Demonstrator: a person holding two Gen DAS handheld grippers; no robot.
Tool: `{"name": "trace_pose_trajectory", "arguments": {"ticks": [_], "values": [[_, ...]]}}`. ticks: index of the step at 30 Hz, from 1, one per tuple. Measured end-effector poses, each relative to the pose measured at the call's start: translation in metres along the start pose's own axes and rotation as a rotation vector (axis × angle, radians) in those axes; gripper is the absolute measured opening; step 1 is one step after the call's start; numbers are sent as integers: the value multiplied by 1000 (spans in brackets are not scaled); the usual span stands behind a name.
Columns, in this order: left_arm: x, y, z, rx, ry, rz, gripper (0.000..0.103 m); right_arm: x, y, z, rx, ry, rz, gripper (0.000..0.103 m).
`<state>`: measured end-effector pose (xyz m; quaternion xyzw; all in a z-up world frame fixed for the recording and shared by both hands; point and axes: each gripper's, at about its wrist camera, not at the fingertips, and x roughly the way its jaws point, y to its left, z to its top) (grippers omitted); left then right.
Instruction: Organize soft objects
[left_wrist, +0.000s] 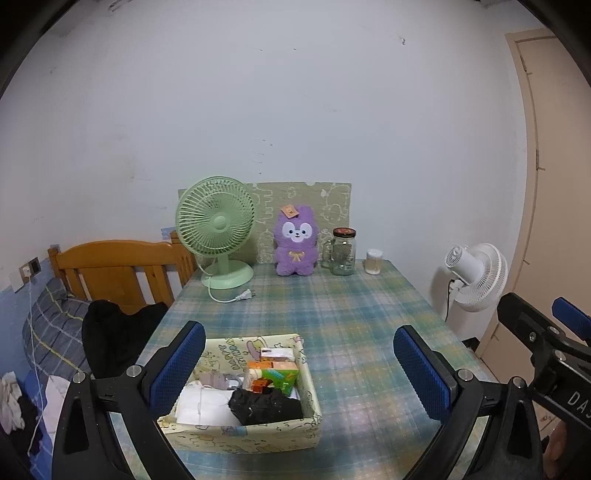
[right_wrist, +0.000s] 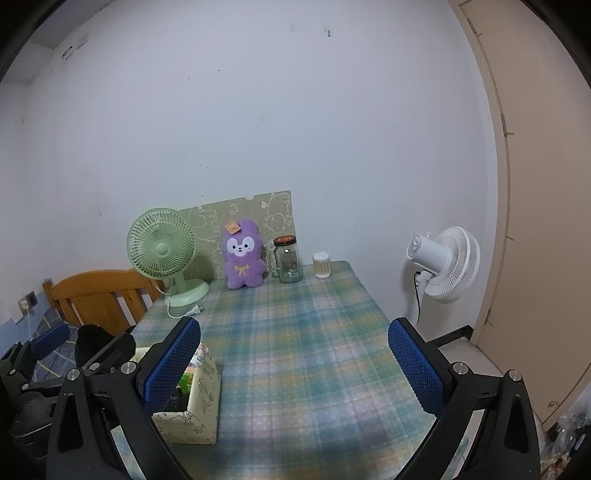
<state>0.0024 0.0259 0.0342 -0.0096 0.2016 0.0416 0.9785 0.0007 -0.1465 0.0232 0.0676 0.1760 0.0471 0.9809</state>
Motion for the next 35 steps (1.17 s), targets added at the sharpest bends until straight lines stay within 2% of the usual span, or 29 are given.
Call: {"name": "trace_pose_trajectory", "arguments": {"ticks": [9, 35], "values": [[-3, 10, 1, -27, -14, 23, 103, 3, 5, -1, -28, 14, 5, 103], [-2, 8, 1, -20, 7, 9, 103, 9, 4, -5, -23, 35, 0, 103]]}}
